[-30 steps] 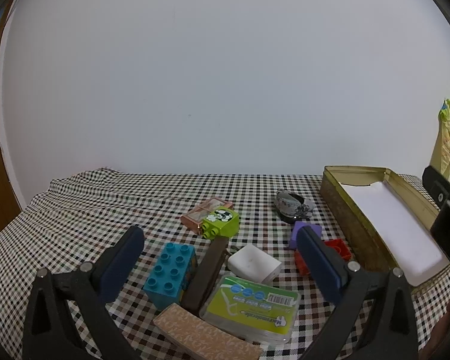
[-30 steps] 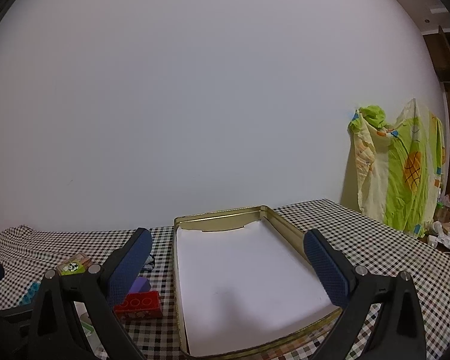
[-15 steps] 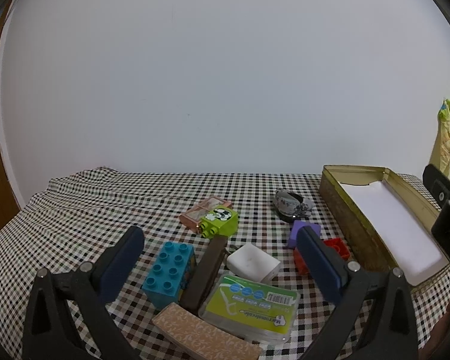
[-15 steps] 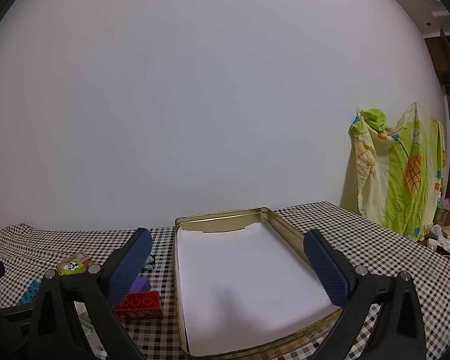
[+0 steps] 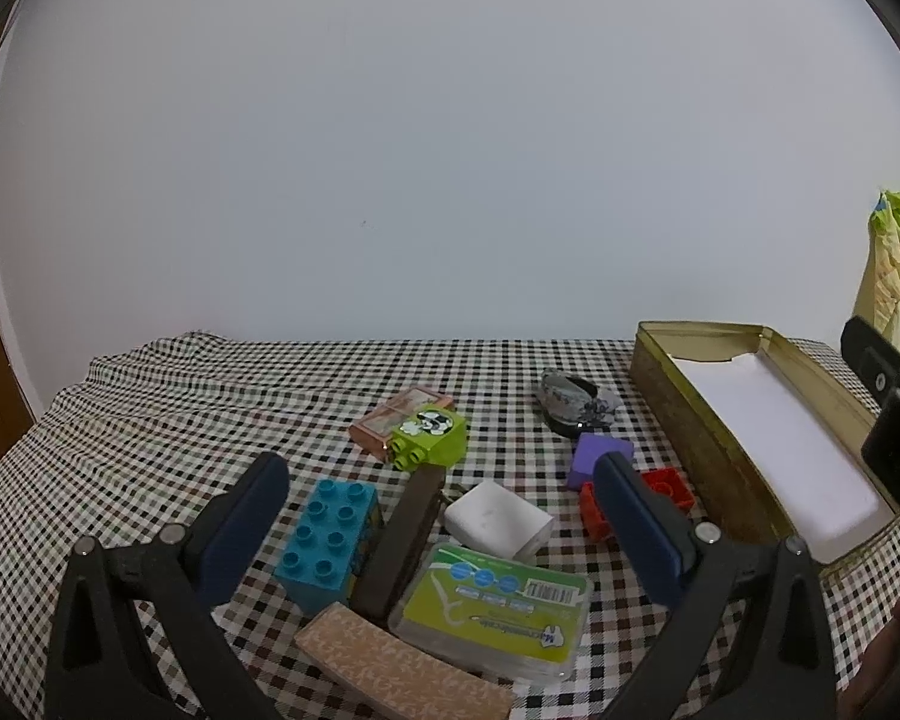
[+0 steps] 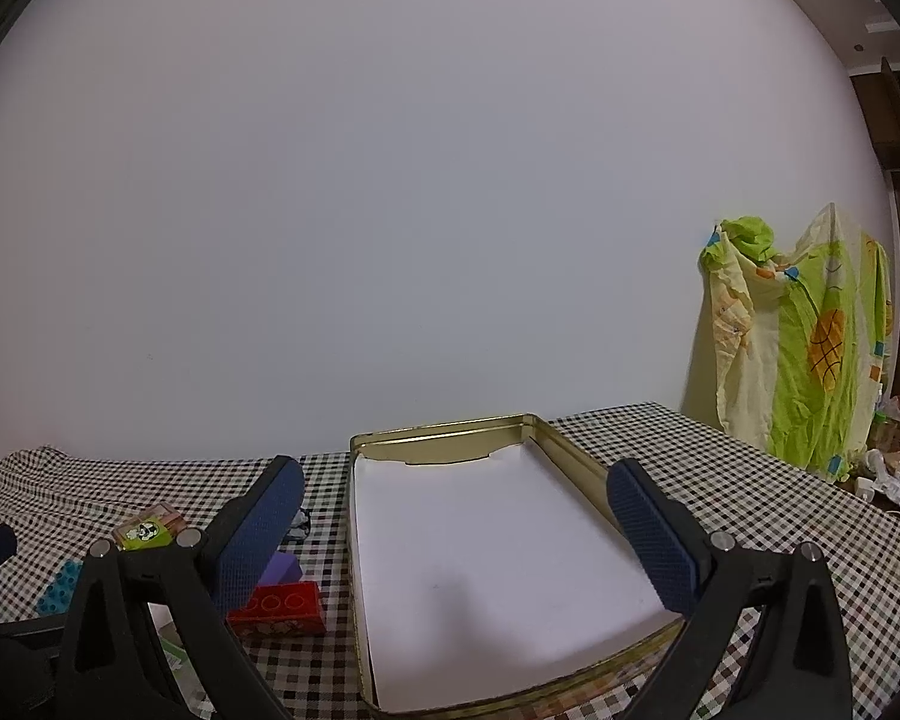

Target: Organize rigid objects

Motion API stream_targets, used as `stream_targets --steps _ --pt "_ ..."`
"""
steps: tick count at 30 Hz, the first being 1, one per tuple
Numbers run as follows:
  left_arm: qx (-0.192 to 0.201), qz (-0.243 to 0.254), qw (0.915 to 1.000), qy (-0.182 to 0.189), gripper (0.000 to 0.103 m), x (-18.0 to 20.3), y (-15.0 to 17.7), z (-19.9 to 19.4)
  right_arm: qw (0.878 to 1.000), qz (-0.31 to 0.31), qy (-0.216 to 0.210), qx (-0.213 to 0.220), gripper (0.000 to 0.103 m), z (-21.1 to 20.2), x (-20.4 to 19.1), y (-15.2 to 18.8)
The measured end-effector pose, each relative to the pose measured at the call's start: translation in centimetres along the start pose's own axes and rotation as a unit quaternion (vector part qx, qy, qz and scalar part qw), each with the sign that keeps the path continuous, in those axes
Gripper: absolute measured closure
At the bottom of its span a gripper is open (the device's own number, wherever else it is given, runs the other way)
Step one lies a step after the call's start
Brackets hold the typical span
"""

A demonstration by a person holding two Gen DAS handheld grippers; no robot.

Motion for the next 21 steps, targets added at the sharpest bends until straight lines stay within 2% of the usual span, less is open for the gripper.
stream_targets --steps 9,13,21 --pt "-0.006 -0.008 1.0000 0.000 0.000 -0.3 0.5 -0.5 1.000 -0.014 -0.017 -0.003 0.001 0.2 -1.3 0.2" --pt "-0.022 -0.023 0.9995 0.008 0.000 -0.9 1.1 -0.6 0.999 -0.016 -0.028 -0.005 0.001 0.3 -1.7 0.4" --pt "-0.030 -0.036 0.9989 -0.002 0.000 -2.4 1.5 -1.5 0.998 -0.032 -0.051 -0.026 0.001 0.8 -3.1 1.3"
Point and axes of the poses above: each gripper's, at about its wrist camera, not at the fingertips, and z roughly the way its jaws point, x to its right, y to its underside, the point moved 10 cm from there along z, roughly the way its jaws point, and after that the axes turned 7 degrees about y, right-handed, at the moved point
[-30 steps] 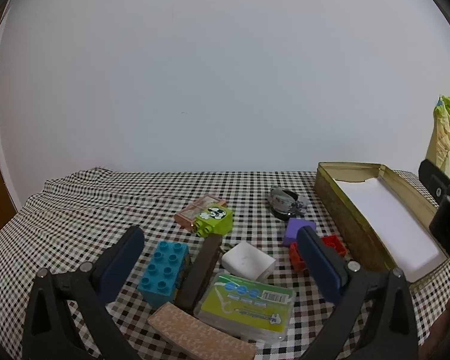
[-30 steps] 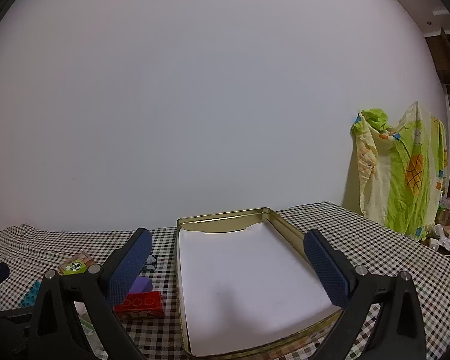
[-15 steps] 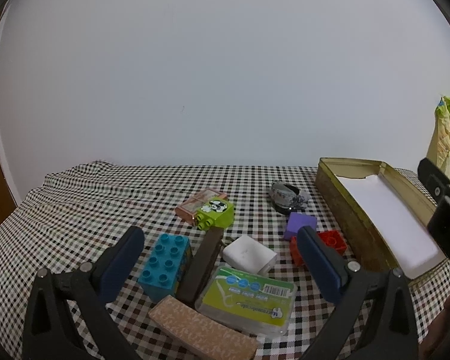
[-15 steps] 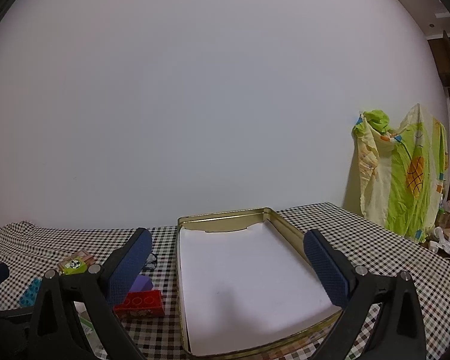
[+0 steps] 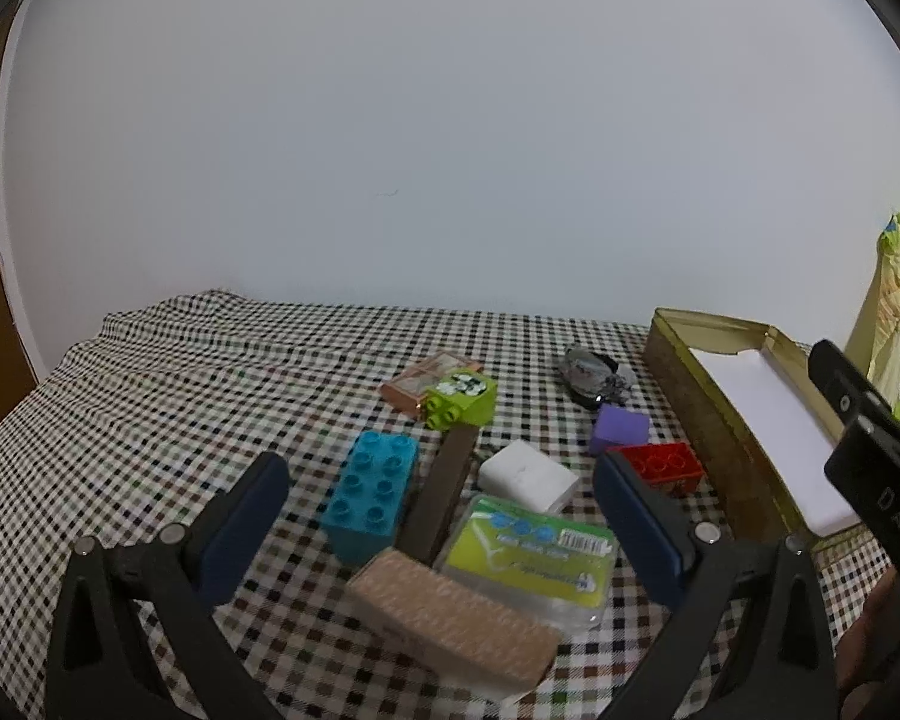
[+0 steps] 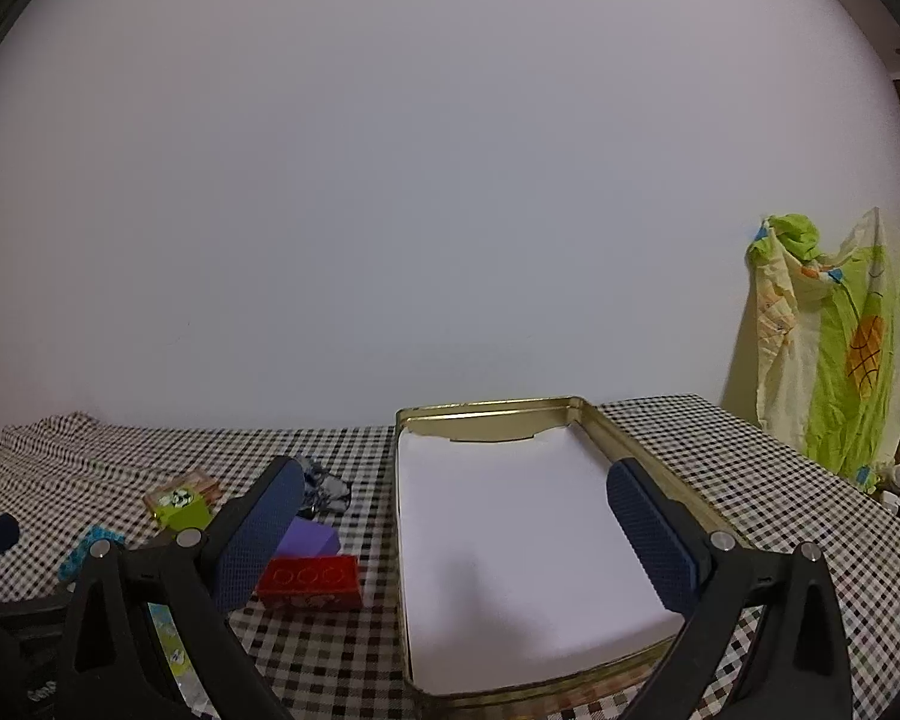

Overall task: Organize rigid objects
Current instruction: 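Grasp the beige patterned block with the left tool while the right tool approaches the clear box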

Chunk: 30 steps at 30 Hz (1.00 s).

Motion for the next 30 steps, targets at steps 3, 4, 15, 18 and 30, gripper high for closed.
stream_targets --steps 3,4,15,18,30 --pt "-0.006 -0.006 0.9999 -0.009 0.000 -0.6 0.5 -0.2 1.000 -0.003 -0.004 0.002 0.001 -0.1 -0.3 0.0" --pt "-0.010 -0.007 0.9999 -0.010 0.000 -0.9 0.6 -0.2 1.000 -0.004 -0.005 0.004 0.001 -0.2 -0.3 0.0" --pt "-0.053 0.009 0.9984 -0.016 0.003 -5.5 3.6 -2.3 1.000 -0.007 -0.019 -0.005 0.002 -0.2 -0.8 0.0" --pt "-0.074 -0.006 0.9972 0.000 0.008 -6.3 4.5 -2.3 1.000 -0.007 -0.027 -0.007 0.002 -0.3 -1.0 0.0" --pt "-0.122 -0.024 0.9885 0.086 0.009 0.0 5.4 -0.7 0.999 -0.012 -0.036 -0.017 0.002 0.0 -1.3 0.2"
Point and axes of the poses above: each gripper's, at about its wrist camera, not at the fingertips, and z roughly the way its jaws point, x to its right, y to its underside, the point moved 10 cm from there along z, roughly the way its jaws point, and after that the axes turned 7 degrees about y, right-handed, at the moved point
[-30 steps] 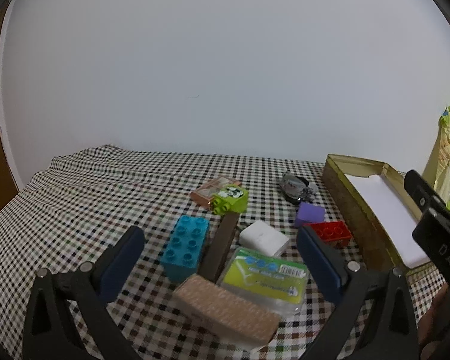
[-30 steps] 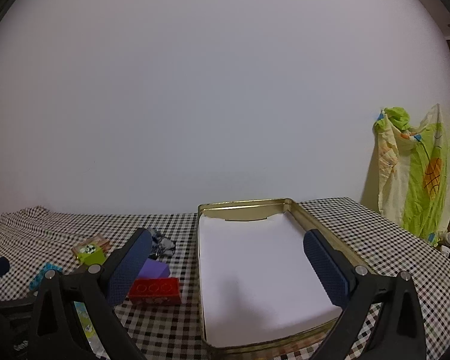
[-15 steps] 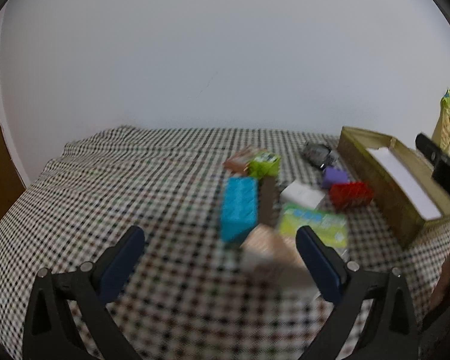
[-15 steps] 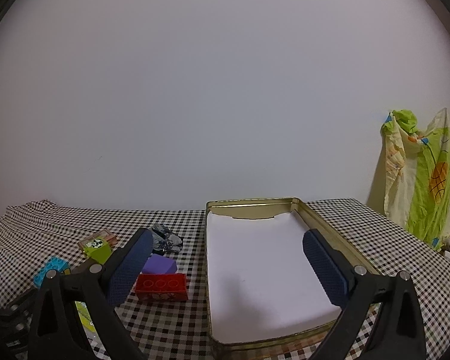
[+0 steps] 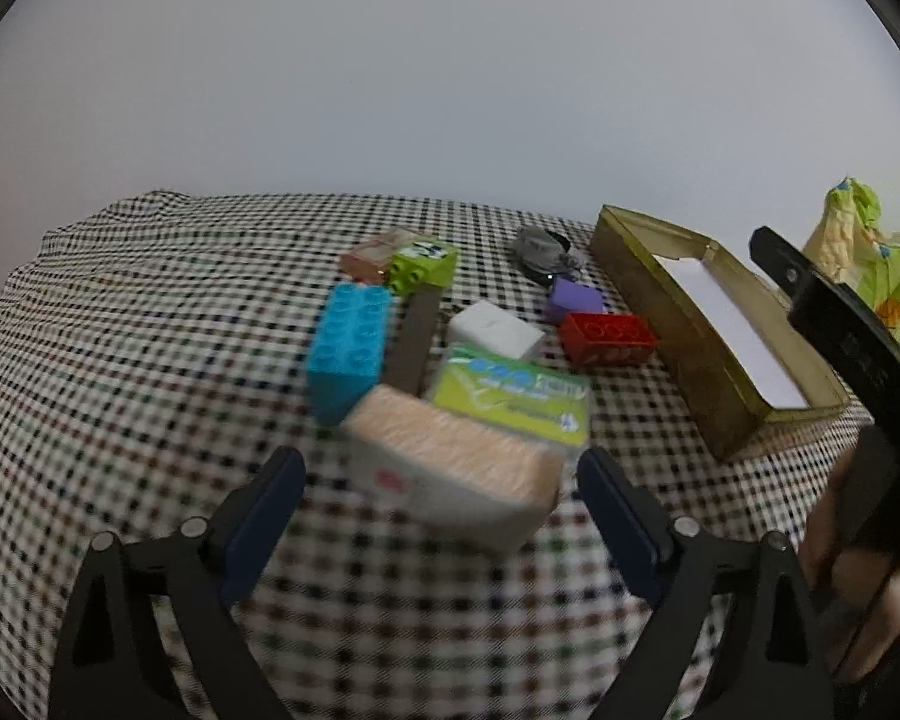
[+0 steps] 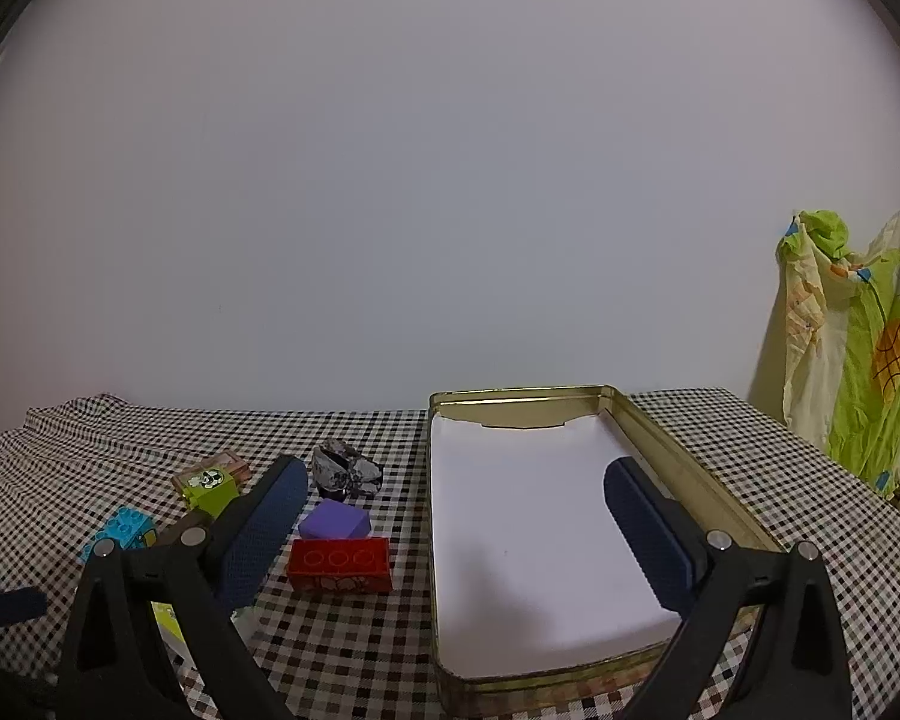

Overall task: Organize rigid objects
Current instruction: 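Grasp the beige patterned block with the left tool while the right tool approaches the clear box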

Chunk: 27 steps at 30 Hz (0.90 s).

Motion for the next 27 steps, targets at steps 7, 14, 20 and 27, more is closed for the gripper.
stream_targets --steps 7,14,20,27 --pt "-0.021 -0.034 0.9983 -0.044 0.009 -0.8 -0.2 2.7 1.000 -0.006 -0.002 0.003 0.002 -0.1 -0.4 -0.1" --pt "-0.055 -0.031 0.9966 -0.054 0.025 -4.4 1.7 1.0 1.000 -0.003 -0.008 -0.002 0.002 0.1 -0.3 0.0" --pt "-0.061 -0.050 0.9956 -0.052 0.042 -7.4 2.3 -0.8 0.998 -0.018 -0.049 -0.019 0.002 0.2 -2.2 0.6" --pt "-0.053 -0.038 0.9971 -0.039 0.078 -7.7 2.7 -1.2 0.979 -0.110 -0.161 -0.066 0.002 -0.3 -8.2 3.5"
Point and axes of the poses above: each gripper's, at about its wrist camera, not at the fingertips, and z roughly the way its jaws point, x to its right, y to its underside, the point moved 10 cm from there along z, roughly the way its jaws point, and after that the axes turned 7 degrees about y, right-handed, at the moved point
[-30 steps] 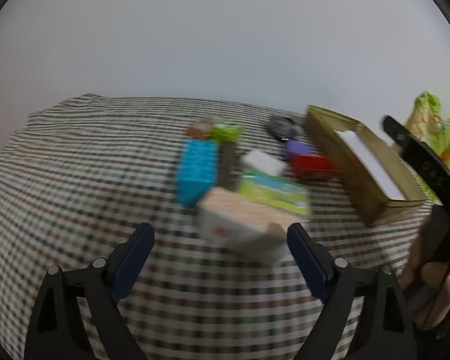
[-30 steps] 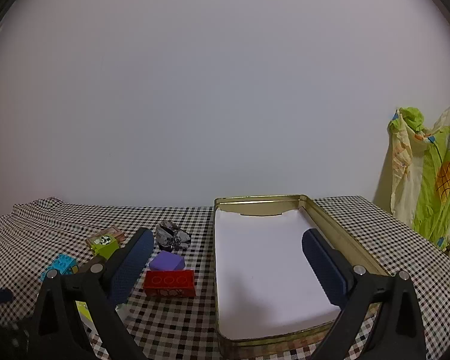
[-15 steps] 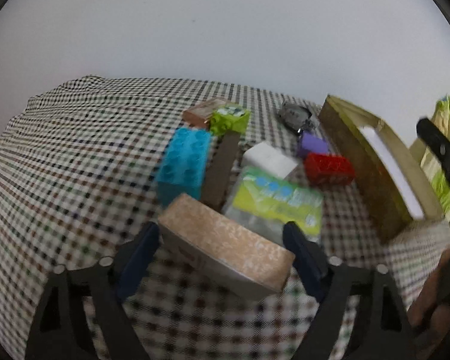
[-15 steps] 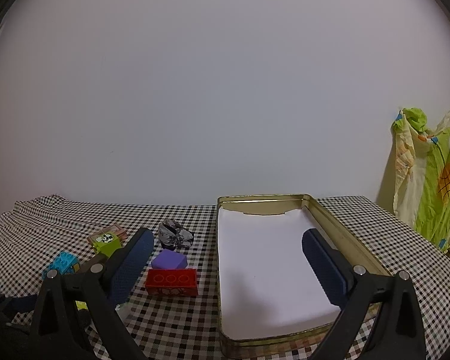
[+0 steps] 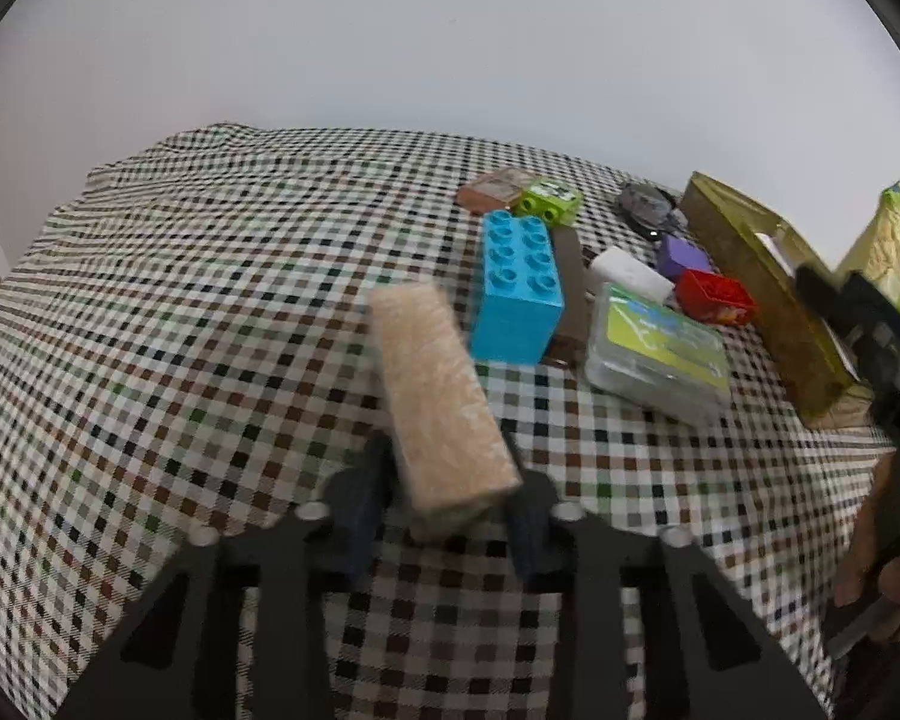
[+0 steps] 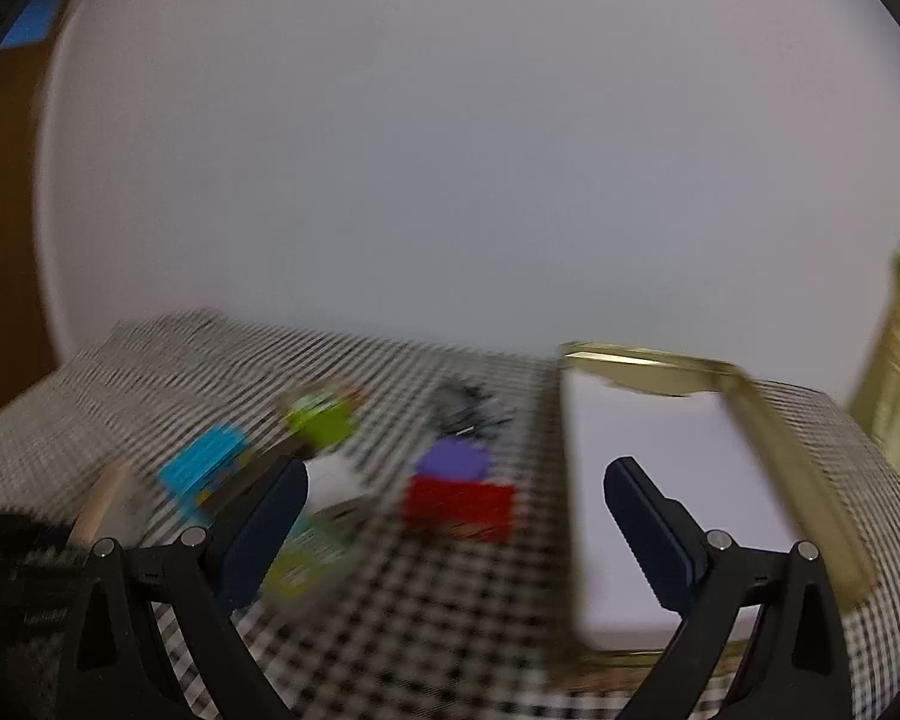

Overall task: Organize rigid objects
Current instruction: 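Grasp the beige patterned block with the left tool while the right tool approaches the clear box, then lift the beige block with the left tool while the right tool grasps the clear green-labelled box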

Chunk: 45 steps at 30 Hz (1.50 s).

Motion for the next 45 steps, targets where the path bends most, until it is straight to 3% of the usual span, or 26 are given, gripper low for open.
stream_targets --steps 4,8,12,16,20,21,27,33,37,41,45 --pt "0.004 -0.022 0.9992 0.033 0.078 -0.8 -0.3 -0.2 0.996 -0.067 -0.043 -0.026 0.002 0.6 -3.6 0.9" --pt "0.001 -0.016 0.9994 0.031 0.078 -0.7 -0.8 0.0 0.990 -0.090 -0.087 -0.070 0.002 1.9 -5.0 2.0" --pt "-0.003 -0.028 0.9991 0.031 0.077 -0.8 -0.8 0.0 0.981 -0.110 -0.095 -0.126 0.002 4.2 -6.1 3.6" --pt "-0.002 -0.028 0.9993 0.025 0.070 -0.7 -1.1 0.4 0.969 -0.135 -0.113 -0.176 0.024 5.6 -7.2 5.2" --pt "0.007 -0.026 0.9996 0.012 0.072 -1.0 -1.4 0.7 0.967 -0.113 -0.135 -0.182 0.036 5.0 -7.2 5.3" --pt "0.009 -0.026 0.9996 0.004 0.079 -1.2 -1.4 0.7 0.967 -0.112 -0.137 -0.181 0.037 4.8 -7.1 5.3" --pt "0.023 -0.044 0.9988 0.004 0.079 -2.0 -1.2 0.1 0.963 -0.087 -0.171 -0.187 0.044 3.4 -6.8 5.6" --pt "0.077 -0.026 0.9964 -0.025 0.079 -1.4 -2.6 -2.5 0.964 -0.030 -0.214 -0.154 0.047 0.9 -6.0 2.9" --pt "0.106 -0.003 0.9939 -0.032 0.079 -0.1 -4.0 -3.9 0.969 0.013 -0.215 -0.117 0.047 -0.2 -3.8 0.6" --pt "0.115 0.008 0.9930 -0.023 0.079 1.7 -5.3 -4.0 0.966 0.074 -0.230 -0.095 0.047 -0.8 -1.1 -1.0" --pt "0.130 0.037 0.9907 -0.010 0.079 4.4 -6.7 -4.3 0.975 0.110 -0.192 -0.036 0.047 -2.2 3.1 -3.1"
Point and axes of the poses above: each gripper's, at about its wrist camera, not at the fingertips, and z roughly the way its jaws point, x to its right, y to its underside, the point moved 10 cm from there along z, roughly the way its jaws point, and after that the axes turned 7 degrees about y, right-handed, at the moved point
